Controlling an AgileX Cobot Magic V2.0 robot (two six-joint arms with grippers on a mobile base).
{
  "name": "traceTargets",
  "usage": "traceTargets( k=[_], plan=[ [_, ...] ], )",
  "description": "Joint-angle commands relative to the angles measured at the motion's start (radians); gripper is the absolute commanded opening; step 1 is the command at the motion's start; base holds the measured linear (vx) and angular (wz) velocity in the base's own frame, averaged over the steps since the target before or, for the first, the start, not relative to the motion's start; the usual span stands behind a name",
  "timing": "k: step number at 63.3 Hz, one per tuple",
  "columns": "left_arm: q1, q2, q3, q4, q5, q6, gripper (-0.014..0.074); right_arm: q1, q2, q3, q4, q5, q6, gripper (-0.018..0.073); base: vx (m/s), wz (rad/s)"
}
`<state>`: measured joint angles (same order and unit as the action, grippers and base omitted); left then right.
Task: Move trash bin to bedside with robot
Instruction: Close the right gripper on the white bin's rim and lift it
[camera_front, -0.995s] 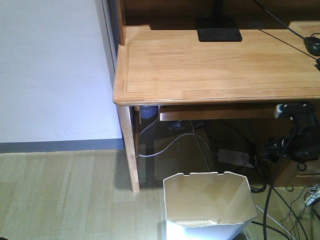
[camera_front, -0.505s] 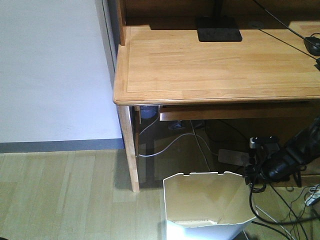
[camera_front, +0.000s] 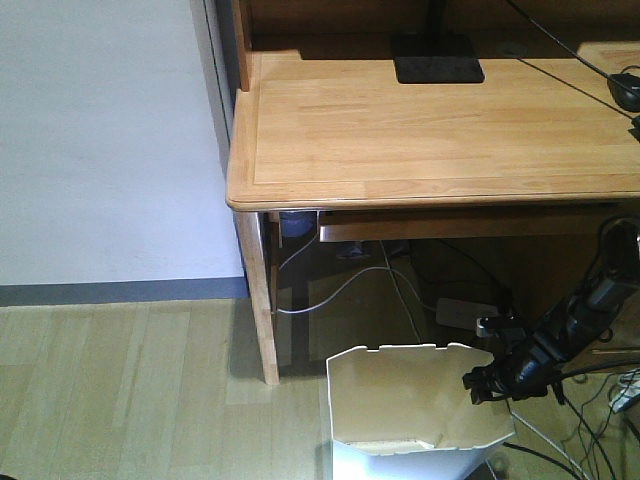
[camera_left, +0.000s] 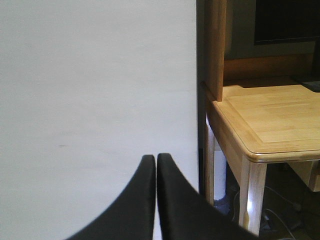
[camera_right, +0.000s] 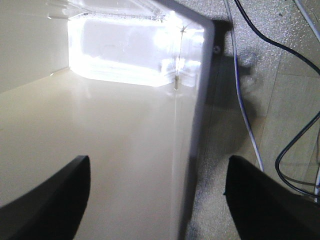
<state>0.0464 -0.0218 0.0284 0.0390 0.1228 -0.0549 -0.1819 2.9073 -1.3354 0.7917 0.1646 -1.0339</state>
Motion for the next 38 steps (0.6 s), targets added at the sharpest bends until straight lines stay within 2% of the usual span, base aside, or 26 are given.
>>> traceTargets(
  k=[1, 14, 20, 26, 31, 34, 38],
  plan=[
    [0.0, -0.004, -0.021, -0.005, -0.072, -0.004, -0.0006, -0.003, -0.013, -0.059, -0.002, 0.003, -0.01, 0.0529, 0.0, 0.0],
    [0.0, -0.004, -0.021, -0.005, -0.072, -0.004, -0.0006, -0.003, 0.059, -0.15, -0.002, 0.005, -0.002, 0.0524, 0.0, 0.0],
    [0.0, -0.004, -0.021, -0.005, -0.072, -0.004, -0.0006, -0.003, 0.085, -0.184, -0.004, 0.027, 0.001, 0.0482, 0.0, 0.0],
    [0.0, -0.004, -0.021, -0.005, -0.072, -0.004, -0.0006, -0.003, 0.1, -0.214, -0.005, 0.077, 0.003, 0.0345, 0.0, 0.0],
    [0.0, -0.004, -0.021, -0.005, -0.072, -0.004, -0.0006, -0.003, 0.098, -0.224, -0.005, 0.113, 0.005, 0.0147, 0.0, 0.0],
    [0.0, -0.004, -0.021, -0.005, -0.072, -0.004, -0.0006, -0.003, 0.09, -0.225, -0.014, 0.13, 0.005, -0.0008, 0.0, 0.0],
    [0.0, -0.004, -0.021, -0.005, -0.072, -0.004, -0.0006, -0.003, 0.074, -0.222, -0.022, 0.149, 0.005, -0.0015, 0.0, 0.0]
  ],
)
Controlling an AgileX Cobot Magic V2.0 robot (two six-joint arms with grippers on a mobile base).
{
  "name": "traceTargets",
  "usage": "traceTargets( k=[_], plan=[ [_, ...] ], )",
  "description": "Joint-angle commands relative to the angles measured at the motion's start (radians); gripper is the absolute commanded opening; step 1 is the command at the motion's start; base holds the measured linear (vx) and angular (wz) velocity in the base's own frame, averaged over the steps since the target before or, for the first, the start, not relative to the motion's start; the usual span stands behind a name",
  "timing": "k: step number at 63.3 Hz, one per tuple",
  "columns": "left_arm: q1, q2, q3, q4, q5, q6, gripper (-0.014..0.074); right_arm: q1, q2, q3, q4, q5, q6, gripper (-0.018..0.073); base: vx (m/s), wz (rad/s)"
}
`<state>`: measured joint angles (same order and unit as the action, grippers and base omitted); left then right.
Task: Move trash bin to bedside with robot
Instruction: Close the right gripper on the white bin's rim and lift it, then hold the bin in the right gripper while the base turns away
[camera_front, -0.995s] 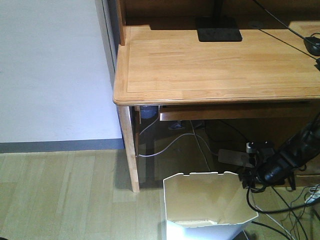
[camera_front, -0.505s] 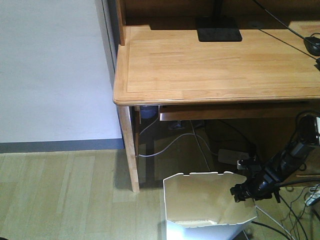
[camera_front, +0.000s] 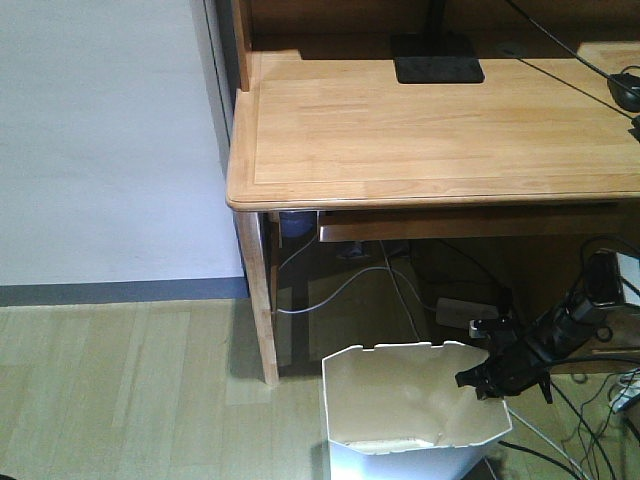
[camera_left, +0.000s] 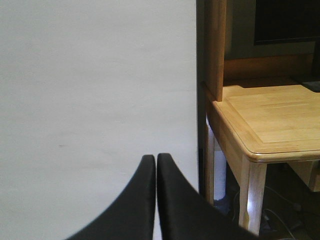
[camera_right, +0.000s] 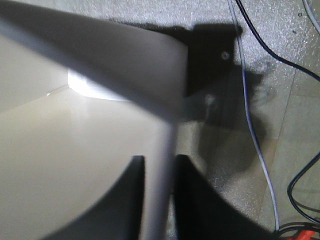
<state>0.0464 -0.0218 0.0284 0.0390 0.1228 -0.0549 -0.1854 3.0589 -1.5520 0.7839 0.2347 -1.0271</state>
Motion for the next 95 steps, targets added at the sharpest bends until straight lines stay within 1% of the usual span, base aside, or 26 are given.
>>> traceTargets(
  k=[1, 7, 14, 18, 27, 33, 42, 51, 56, 69, 81, 95],
  plan=[
    [0.0, -0.004, -0.021, -0.005, -0.072, -0.004, -0.0006, 0.0, -0.082, -0.003, -0.017, 0.083, -0.002, -0.0015, 0.0, 0.0],
    [0.0, -0.004, -0.021, -0.005, -0.072, -0.004, -0.0006, -0.005, -0.112, -0.003, -0.026, 0.112, -0.002, -0.0011, 0.0, 0.0],
    [0.0, -0.004, -0.021, -0.005, -0.072, -0.004, -0.0006, -0.025, -0.151, 0.003, -0.009, 0.151, -0.002, -0.0007, 0.0, 0.0],
    [0.0, -0.004, -0.021, -0.005, -0.072, -0.004, -0.0006, -0.038, -0.182, 0.024, 0.007, 0.143, -0.008, -0.0006, 0.0, 0.0],
    [0.0, -0.004, -0.021, -0.005, -0.072, -0.004, -0.0006, -0.078, -0.271, 0.124, 0.043, 0.067, -0.038, -0.0006, 0.0, 0.0],
    [0.0, -0.004, -0.021, -0.005, -0.072, -0.004, -0.0006, -0.091, -0.333, 0.193, 0.071, 0.054, -0.108, -0.0006, 0.0, 0.0],
    [0.0, -0.004, -0.021, -0.005, -0.072, -0.004, -0.0006, -0.094, -0.421, 0.283, 0.121, 0.097, -0.223, -0.0005, 0.0, 0.0],
    [0.0, -0.004, -0.021, -0.005, -0.072, -0.004, -0.0006, -0.094, -0.505, 0.371, 0.179, 0.114, -0.291, -0.0005, 0.0, 0.0],
    [0.0, -0.004, -0.021, -0.005, -0.072, -0.004, -0.0006, -0.094, -0.545, 0.415, 0.182, 0.114, -0.31, -0.0005, 0.0, 0.0],
    [0.0, -0.004, -0.021, -0.005, -0.072, -0.004, -0.0006, -0.087, -0.602, 0.473, 0.177, 0.127, -0.316, -0.0005, 0.0, 0.0],
    [0.0, -0.004, -0.021, -0.005, -0.072, -0.004, -0.0006, -0.087, -0.602, 0.473, 0.177, 0.173, -0.316, -0.0005, 0.0, 0.0],
    [0.0, -0.004, -0.021, -0.005, -0.072, -0.004, -0.0006, -0.087, -0.602, 0.473, 0.177, 0.178, -0.316, -0.0005, 0.0, 0.0]
  ],
)
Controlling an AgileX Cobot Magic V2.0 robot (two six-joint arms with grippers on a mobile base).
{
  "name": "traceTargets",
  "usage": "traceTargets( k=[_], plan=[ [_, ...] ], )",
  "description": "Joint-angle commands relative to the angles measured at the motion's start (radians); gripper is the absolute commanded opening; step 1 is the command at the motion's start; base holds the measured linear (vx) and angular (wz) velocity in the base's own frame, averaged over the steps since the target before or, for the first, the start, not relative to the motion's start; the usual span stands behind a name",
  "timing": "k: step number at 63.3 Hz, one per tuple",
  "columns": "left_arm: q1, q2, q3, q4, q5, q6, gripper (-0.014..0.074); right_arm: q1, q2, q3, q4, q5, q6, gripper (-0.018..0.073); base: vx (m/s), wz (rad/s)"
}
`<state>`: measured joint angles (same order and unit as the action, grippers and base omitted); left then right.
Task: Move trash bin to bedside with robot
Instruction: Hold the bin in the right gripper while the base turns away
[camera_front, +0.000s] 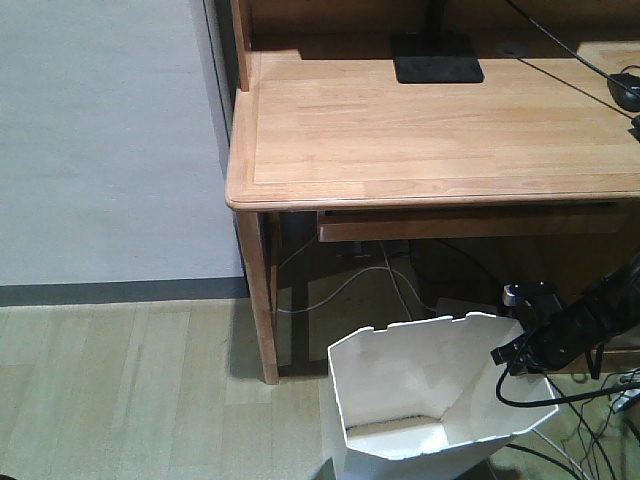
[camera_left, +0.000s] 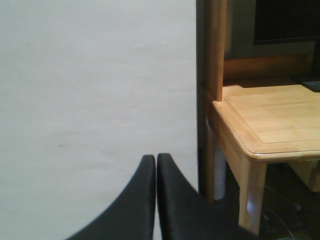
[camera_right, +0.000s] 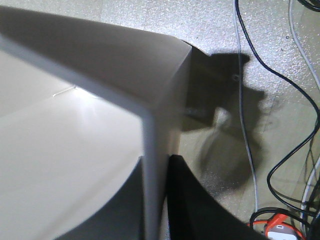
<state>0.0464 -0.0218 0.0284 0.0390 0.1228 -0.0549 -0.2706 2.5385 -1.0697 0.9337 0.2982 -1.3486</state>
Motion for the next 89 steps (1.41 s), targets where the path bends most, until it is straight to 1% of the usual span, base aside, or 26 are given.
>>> traceTargets(
  k=[1, 53, 89],
  plan=[
    [0.0, -0.004, -0.021, -0.005, -0.072, -0.004, -0.0006, -0.002, -0.081, -0.009, 0.027, 0.114, 0.006, -0.0005, 0.0, 0.0],
    [0.0, -0.004, -0.021, -0.005, -0.072, -0.004, -0.0006, -0.002, -0.081, -0.009, 0.027, 0.12, 0.006, -0.0005, 0.0, 0.01],
    [0.0, -0.004, -0.021, -0.005, -0.072, -0.004, -0.0006, -0.002, -0.081, -0.009, 0.027, 0.12, 0.006, -0.0005, -0.05, 0.21]
  ],
)
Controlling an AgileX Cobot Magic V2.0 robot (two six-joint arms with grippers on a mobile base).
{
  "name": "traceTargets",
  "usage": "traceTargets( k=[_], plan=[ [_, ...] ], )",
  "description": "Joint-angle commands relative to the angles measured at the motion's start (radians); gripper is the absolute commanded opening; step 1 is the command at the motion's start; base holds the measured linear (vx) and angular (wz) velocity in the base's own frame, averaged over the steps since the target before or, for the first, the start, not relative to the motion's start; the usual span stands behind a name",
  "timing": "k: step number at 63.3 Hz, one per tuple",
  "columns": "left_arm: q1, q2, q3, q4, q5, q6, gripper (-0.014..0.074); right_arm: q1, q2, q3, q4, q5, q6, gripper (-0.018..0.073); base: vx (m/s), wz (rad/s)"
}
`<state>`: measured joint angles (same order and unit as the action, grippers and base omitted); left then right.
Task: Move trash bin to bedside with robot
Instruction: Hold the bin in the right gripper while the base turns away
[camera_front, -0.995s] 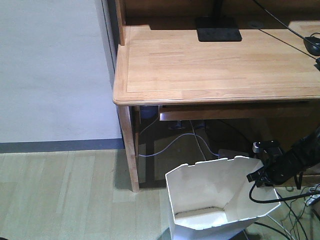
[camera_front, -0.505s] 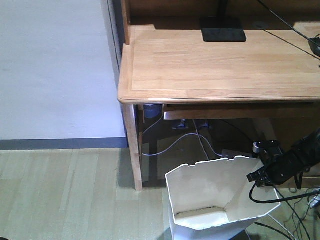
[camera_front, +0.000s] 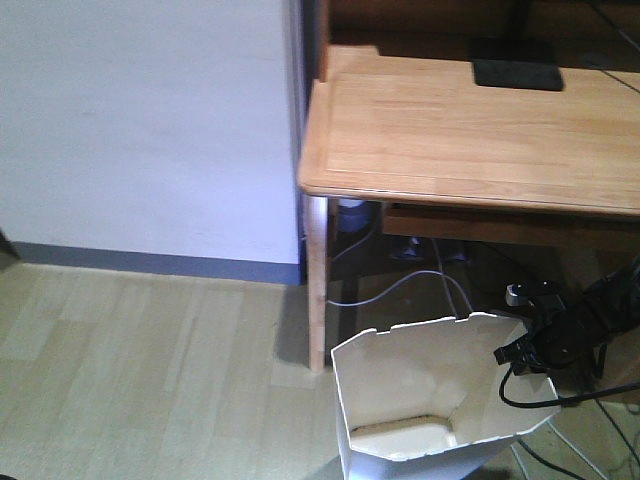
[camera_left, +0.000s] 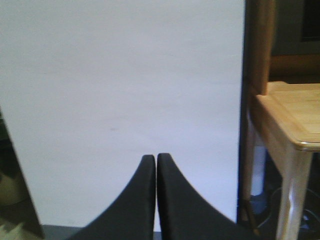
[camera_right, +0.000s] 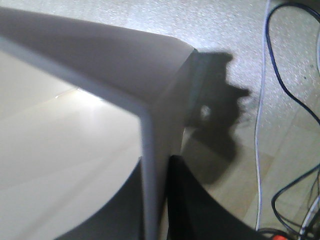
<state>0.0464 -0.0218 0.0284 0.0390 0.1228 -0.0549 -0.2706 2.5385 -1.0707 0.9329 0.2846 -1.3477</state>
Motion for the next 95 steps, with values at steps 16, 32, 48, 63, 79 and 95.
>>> traceTargets(
  k=[16, 32, 48, 63, 79, 95],
  plan=[
    [0.0, -0.004, -0.021, -0.005, -0.072, -0.004, -0.0006, -0.002, -0.081, -0.008, 0.028, 0.134, 0.005, -0.0005, -0.05, 0.5],
    [0.0, -0.004, -0.021, -0.005, -0.072, -0.004, -0.0006, -0.002, -0.081, -0.008, 0.028, 0.134, 0.005, -0.0005, -0.06, 0.62],
    [0.0, -0.004, -0.021, -0.005, -0.072, -0.004, -0.0006, -0.002, -0.081, -0.008, 0.028, 0.134, 0.005, -0.0005, -0.02, 0.55],
    [0.0, -0.004, -0.021, -0.005, -0.072, -0.004, -0.0006, -0.002, -0.081, -0.008, 0.028, 0.134, 0.005, -0.0005, 0.06, 0.49],
    [0.0, -0.004, -0.021, -0.005, -0.072, -0.004, -0.0006, -0.002, -0.081, -0.008, 0.028, 0.134, 0.005, -0.0005, 0.12, 0.57],
    [0.0, -0.004, -0.021, -0.005, -0.072, -0.004, -0.0006, -0.003, -0.081, -0.008, 0.028, 0.134, 0.005, -0.0005, 0.14, 0.58]
  ],
)
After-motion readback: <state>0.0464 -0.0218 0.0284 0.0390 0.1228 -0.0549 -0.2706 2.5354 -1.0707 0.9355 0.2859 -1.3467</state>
